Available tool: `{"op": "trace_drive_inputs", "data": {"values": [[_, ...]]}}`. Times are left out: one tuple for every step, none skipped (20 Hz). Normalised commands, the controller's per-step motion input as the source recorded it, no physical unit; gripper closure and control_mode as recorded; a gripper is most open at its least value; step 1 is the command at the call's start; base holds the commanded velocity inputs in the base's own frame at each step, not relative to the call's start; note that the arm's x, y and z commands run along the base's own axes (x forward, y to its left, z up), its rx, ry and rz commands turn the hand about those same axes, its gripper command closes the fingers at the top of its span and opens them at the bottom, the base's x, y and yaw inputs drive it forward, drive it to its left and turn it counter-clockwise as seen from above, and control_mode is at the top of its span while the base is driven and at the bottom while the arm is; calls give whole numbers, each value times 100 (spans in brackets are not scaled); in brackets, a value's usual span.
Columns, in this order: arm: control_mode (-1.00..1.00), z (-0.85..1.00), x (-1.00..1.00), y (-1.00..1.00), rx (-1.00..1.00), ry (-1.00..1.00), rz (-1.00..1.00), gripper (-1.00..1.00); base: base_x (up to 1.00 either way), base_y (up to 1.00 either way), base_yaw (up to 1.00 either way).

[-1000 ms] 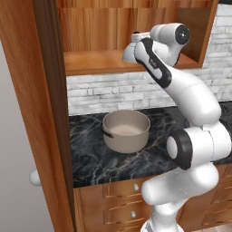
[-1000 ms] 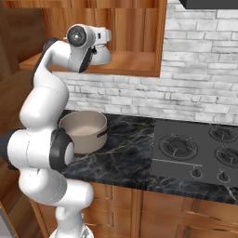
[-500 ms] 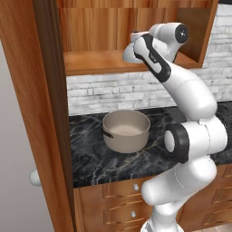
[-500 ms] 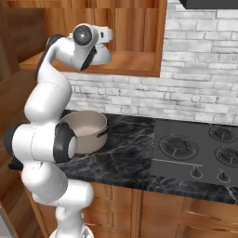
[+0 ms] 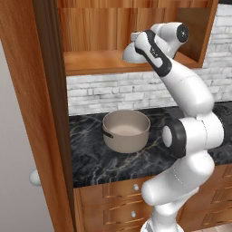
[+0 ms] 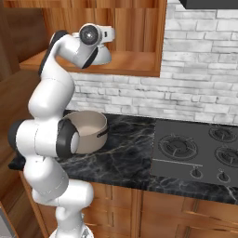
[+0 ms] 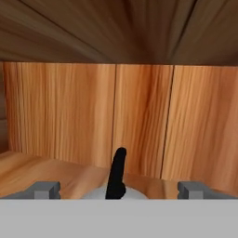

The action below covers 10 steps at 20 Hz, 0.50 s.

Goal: Pick the kettle from the cabinet and place it on a stove burner. Then pick the pot from the counter and place it on another stove burner. Finally, turn both burners on.

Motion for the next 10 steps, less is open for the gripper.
{"op": "trace_drive_inputs", "data": {"values": [[-100,0,16,0,0,0,3,-100,0,0,0],[-100,0,14,0,0,0,3,-100,0,0,0],[-100,0,16,0,0,0,2,-100,0,0,0],[-100,0,14,0,0,0,2,-100,0,0,0],[-100,0,15,0,0,0,2,-100,0,0,0],[-100,0,16,0,0,0,2,-100,0,0,0],[-100,0,15,0,0,0,2,-100,0,0,0],[-100,0,13,0,0,0,2,-100,0,0,0],[-100,0,14,0,0,0,2,-100,0,0,0],[-100,0,17,0,0,0,1,100,0,0,0]]}}
